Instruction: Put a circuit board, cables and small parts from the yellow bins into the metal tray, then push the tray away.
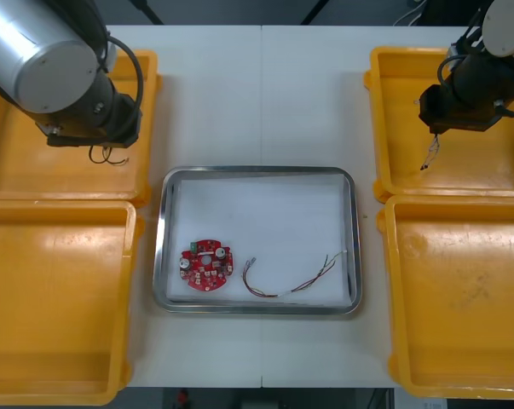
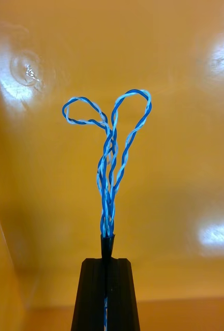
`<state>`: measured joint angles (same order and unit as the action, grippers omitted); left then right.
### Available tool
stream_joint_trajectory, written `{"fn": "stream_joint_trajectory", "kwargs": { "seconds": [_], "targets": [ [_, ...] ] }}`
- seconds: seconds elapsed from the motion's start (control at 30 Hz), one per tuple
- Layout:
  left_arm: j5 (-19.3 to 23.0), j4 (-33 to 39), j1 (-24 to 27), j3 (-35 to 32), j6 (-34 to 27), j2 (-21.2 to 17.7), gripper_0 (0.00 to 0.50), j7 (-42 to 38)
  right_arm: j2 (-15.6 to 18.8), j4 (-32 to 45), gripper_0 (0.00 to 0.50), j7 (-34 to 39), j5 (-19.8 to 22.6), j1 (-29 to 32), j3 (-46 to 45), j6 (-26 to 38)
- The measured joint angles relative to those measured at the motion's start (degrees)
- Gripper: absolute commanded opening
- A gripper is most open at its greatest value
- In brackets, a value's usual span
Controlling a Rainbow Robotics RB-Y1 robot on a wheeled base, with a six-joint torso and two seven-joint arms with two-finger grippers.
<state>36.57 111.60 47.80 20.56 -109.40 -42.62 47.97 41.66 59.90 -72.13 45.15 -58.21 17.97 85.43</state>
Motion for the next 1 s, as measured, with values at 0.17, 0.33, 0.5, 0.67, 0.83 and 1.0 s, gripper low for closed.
{"fn": "stream_joint_trajectory", "kwargs": {
  "seconds": [0.17,0.33,0.5,0.67,0.83,1.0],
  "targets": [
    [-5.9,0.5,-0.8,0.0,-0.1,5.9,0.0,0.0,2.6,6.3,0.0,-7.1,0.0,0.0,-0.7,5.9],
    [-12.4,0.9,-2.4,0.5,-0.2,10.5,0.0,0.0,4.5,11.1,0.0,-8.9,1.3,0.1,-0.7,10.9],
    [-14.5,0.9,-4.2,2.0,-0.2,13.0,0.0,0.0,6.0,14.8,0.0,-17.6,4.9,0.1,-0.7,14.2],
    [-15.5,0.9,-6.7,4.8,1.1,13.8,0.0,0.0,7.7,18.0,0.0,-21.3,9.4,0.1,-0.7,17.0],
    [-19.3,0.0,-7.9,9.6,4.6,14.4,0.0,0.0,9.0,21.6,0.0,-28.4,11.5,0.2,-0.7,19.8],
    [-20.4,-1.4,-7.9,12.3,7.3,15.8,0.0,-0.1,10.1,28.5,0.0,-31.8,11.8,2.1,-0.7,20.9]
  ]
}}
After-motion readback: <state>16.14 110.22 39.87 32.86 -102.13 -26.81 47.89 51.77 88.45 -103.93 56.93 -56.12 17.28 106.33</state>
